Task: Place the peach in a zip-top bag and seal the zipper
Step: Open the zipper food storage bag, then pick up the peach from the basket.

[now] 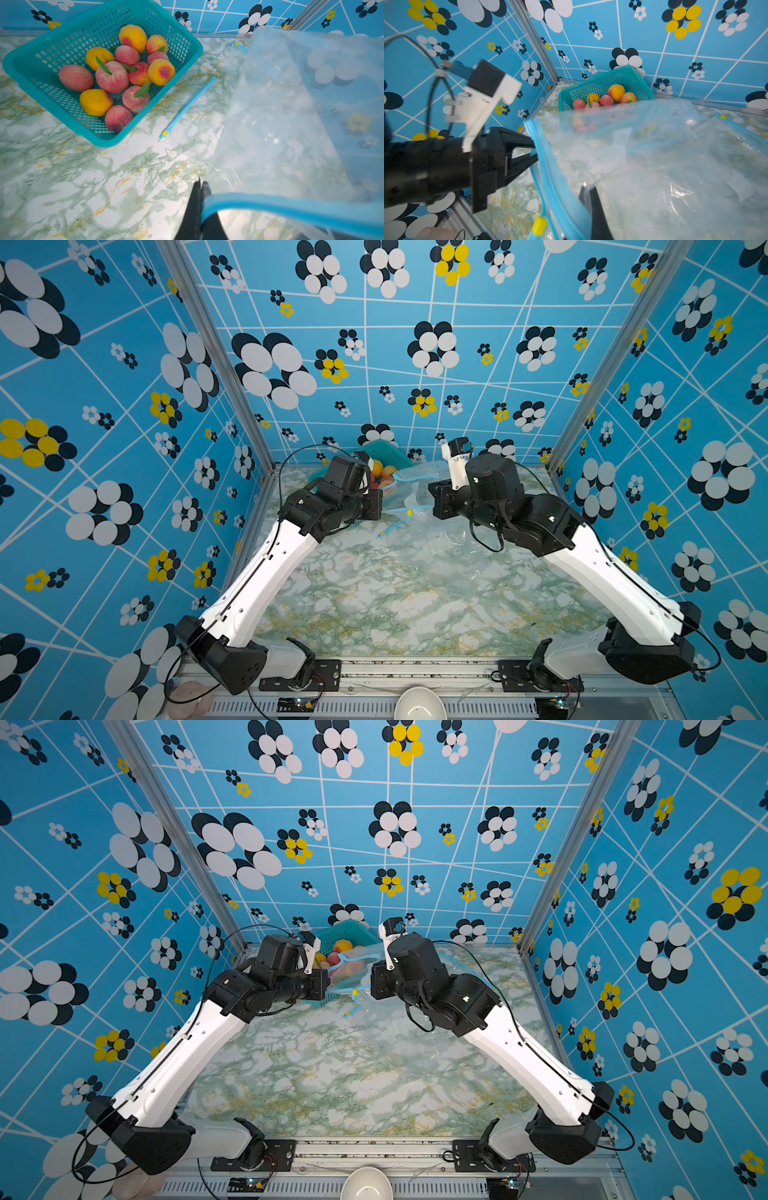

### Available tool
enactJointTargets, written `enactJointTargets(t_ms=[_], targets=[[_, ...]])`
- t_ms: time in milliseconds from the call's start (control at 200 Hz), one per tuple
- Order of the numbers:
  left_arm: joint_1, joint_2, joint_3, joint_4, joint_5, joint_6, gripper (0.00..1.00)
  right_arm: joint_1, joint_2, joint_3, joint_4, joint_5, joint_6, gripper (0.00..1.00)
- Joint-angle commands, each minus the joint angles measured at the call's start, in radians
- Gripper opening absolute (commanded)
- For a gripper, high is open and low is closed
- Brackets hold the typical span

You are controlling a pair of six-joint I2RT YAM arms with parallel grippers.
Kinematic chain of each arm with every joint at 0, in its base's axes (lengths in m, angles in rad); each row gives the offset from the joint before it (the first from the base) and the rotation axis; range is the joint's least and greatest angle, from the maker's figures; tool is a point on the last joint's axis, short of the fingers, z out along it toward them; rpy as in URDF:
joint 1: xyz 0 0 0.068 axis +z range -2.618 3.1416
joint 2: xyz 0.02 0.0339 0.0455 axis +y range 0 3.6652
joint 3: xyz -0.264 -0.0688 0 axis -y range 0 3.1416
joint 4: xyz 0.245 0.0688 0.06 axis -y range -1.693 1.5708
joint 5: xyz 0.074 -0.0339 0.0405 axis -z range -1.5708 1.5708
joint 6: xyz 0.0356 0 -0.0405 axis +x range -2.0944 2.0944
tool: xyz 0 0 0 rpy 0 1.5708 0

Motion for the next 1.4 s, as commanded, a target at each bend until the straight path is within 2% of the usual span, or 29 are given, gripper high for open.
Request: enactJointTargets(t_ms=[0, 130, 290, 450, 555, 725, 925, 960, 1140, 1274, 1394], targets=[[0.007, 0.056, 0.003, 0.082, 0.084, 0.003, 0.00, -0.005, -0.065, -0.011, -0.215, 0.129, -0.028, 0.00], [-0.032, 0.149, -0.047, 0.234, 0.214, -0.029, 0.00, -0.005, -0.109, -0.084, -0.241, 0.258, 0.019, 0.00], [-0.103, 0.306, -0.054, 0.306, 0.199, -0.021, 0.00, -0.035, -0.128, -0.285, -0.156, 0.379, 0.070, 0.00], [-0.108, 0.394, -0.133, 0.387, 0.180, -0.049, 0.00, -0.105, -0.112, -0.459, 0.011, 0.339, 0.086, 0.00], [-0.104, 0.432, -0.161, 0.406, 0.170, -0.052, 0.00, -0.117, -0.052, -0.489, 0.055, 0.298, 0.074, 0.00], [-0.088, 0.453, -0.169, 0.375, 0.162, -0.058, 0.18, -0.117, 0.052, -0.471, 0.065, 0.237, 0.062, 0.00], [-0.062, 0.364, -0.178, 0.304, 0.117, -0.009, 0.42, -0.121, 0.134, -0.446, 0.075, 0.203, 0.054, 0.00], [-0.059, 0.342, -0.179, 0.292, 0.116, 0.001, 0.49, -0.123, 0.148, -0.437, 0.075, 0.199, 0.055, 0.00], [-0.021, 0.232, -0.181, 0.247, 0.142, 0.040, 0.57, -0.133, 0.203, -0.386, 0.077, 0.175, 0.042, 0.00], [0.072, 0.217, -0.188, 0.261, 0.147, 0.074, 0.58, -0.135, 0.230, -0.354, 0.078, 0.149, 0.033, 0.00], [0.114, 0.280, -0.166, 0.276, 0.007, 0.241, 0.60, -0.136, 0.235, -0.346, 0.078, 0.130, 0.033, 0.00]])
